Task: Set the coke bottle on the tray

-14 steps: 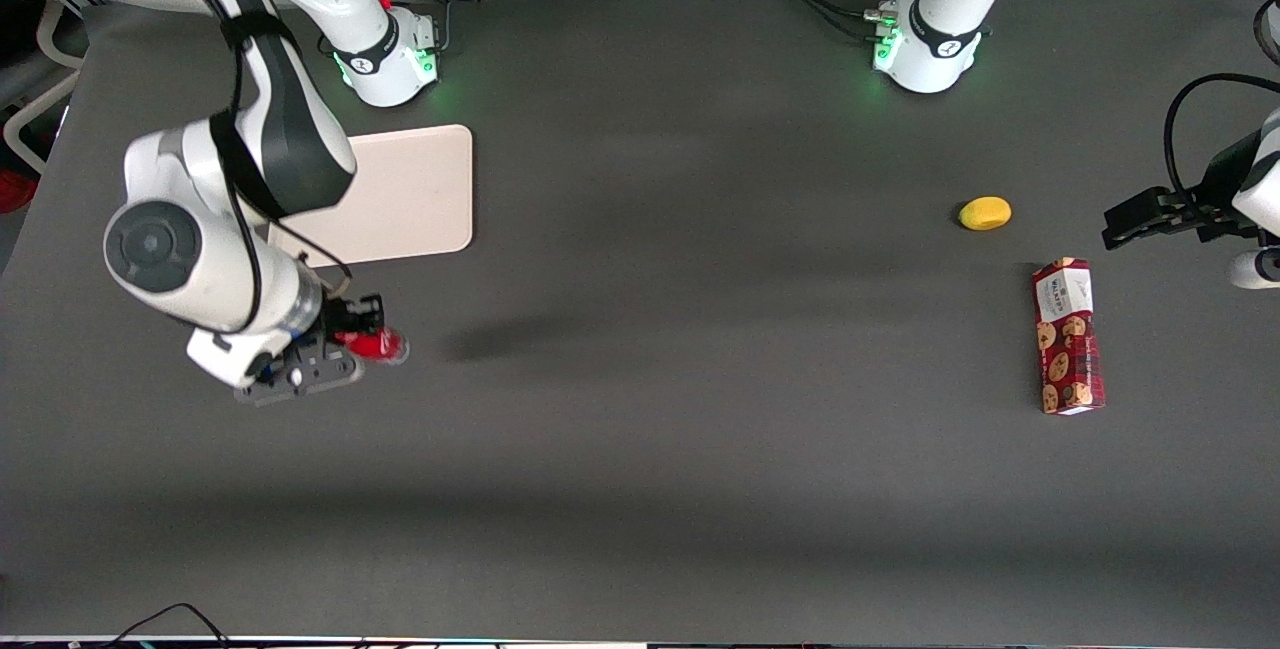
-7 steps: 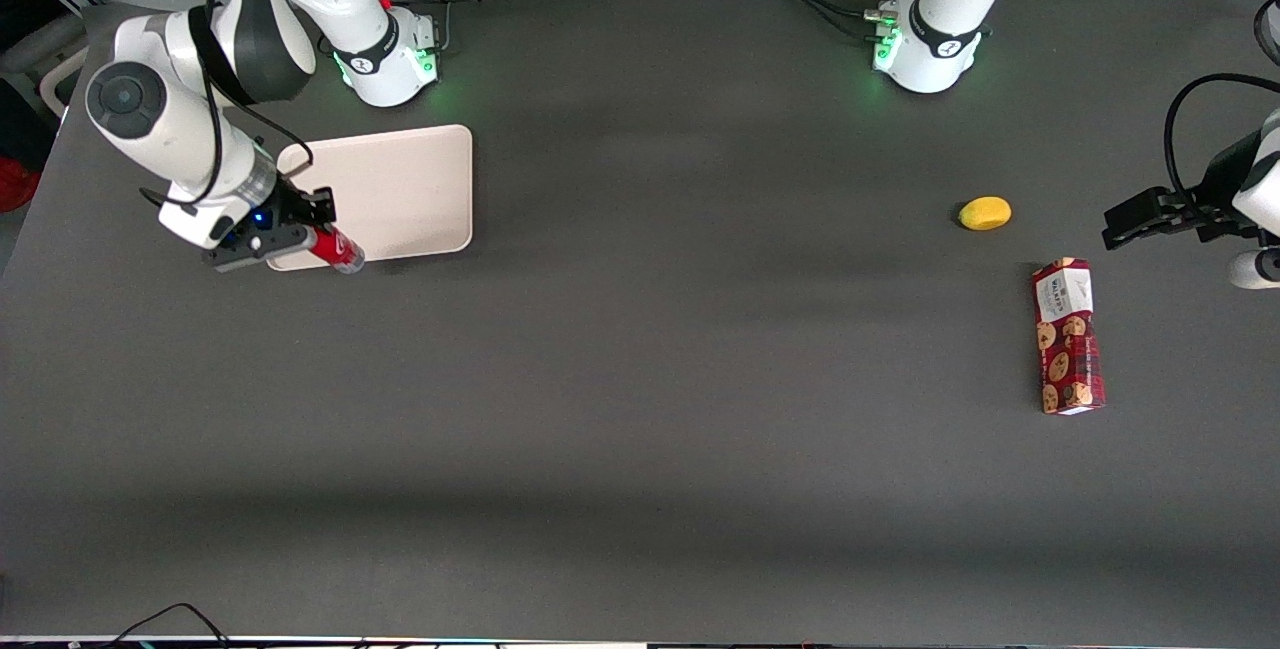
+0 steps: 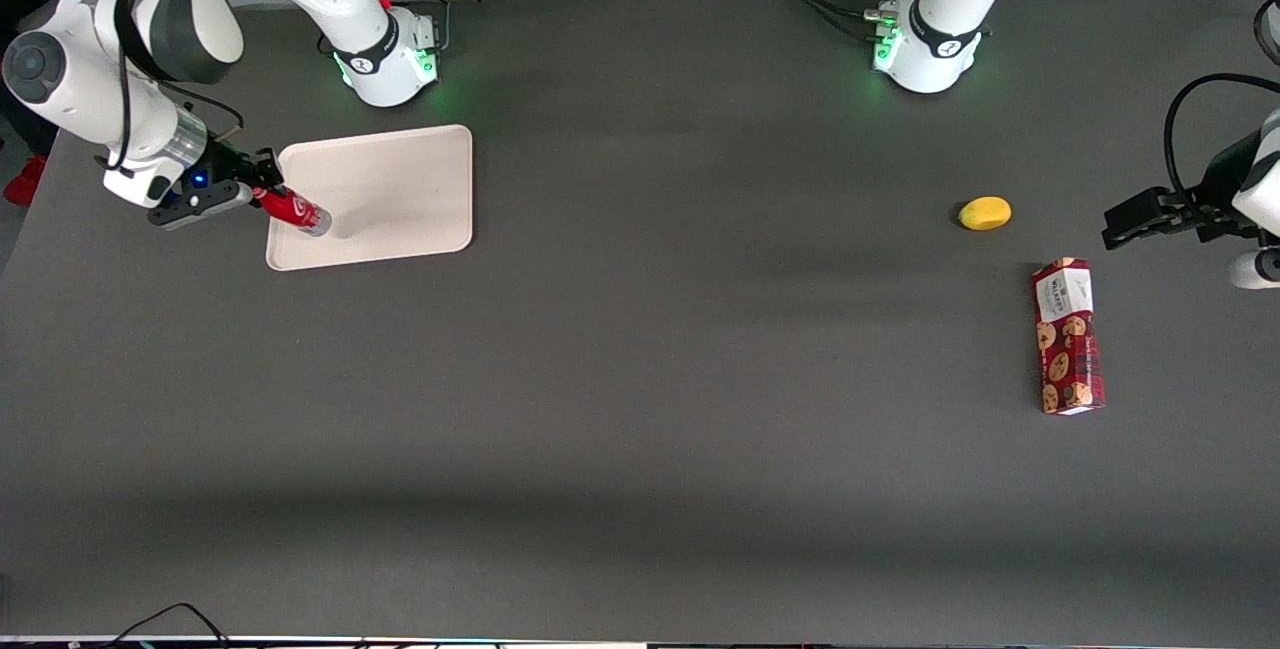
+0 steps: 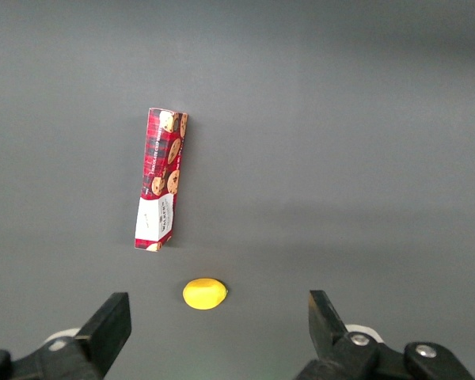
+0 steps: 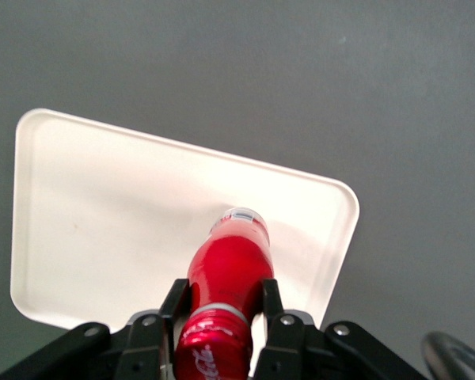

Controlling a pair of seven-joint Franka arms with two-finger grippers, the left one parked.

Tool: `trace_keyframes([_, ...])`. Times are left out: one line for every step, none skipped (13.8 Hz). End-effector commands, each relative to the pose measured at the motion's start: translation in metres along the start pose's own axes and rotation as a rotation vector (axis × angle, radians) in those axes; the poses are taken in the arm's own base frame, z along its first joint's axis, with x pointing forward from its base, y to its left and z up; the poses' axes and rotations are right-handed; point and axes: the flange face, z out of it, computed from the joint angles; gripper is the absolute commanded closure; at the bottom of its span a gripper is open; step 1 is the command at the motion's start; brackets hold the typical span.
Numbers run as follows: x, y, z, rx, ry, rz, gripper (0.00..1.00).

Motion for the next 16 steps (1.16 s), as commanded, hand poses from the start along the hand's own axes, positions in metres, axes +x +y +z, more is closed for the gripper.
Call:
trace_keyframes([-0.030,0.027,0.001,-0.021,0.014,-0.032,1.00])
trace_keyframes([-0.034,0.032,0.002,-0.029,0.006,-0.031,1.00])
trace_keyframes([-0.036,0.035,0.002,-0.032,0.003,-0.029,1.00])
trace_keyframes([-0.037,0.037,0.003,-0.031,0.002,-0.023,1.00])
trace_keyframes([-0.039,0.041,0.006,-0.026,0.000,-0.014,1.00])
trace_keyframes([-0.039,0.042,0.010,-0.024,-0.004,-0.010,1.00])
trace_keyframes([-0.038,0.042,0.014,-0.026,-0.003,-0.011,1.00])
trace_keyframes([-0.039,0.042,0.021,-0.023,-0.003,-0.007,1.00])
trace_keyframes([-0.044,0.047,0.028,-0.017,0.006,0.011,0.99])
trace_keyframes([-0.045,0.047,0.034,-0.015,0.007,0.013,0.96])
trace_keyframes([-0.045,0.047,0.037,-0.013,0.000,0.013,0.87])
trace_keyframes([-0.045,0.047,0.038,-0.013,-0.001,0.015,0.71])
trace_keyframes([-0.045,0.047,0.038,-0.012,-0.003,0.016,0.64])
trace_keyframes([-0.045,0.048,0.040,-0.010,-0.007,0.022,0.51])
trace_keyframes([-0.044,0.048,0.042,-0.012,-0.008,0.025,0.34])
trace_keyframes([-0.043,0.049,0.043,-0.015,-0.004,0.027,0.26])
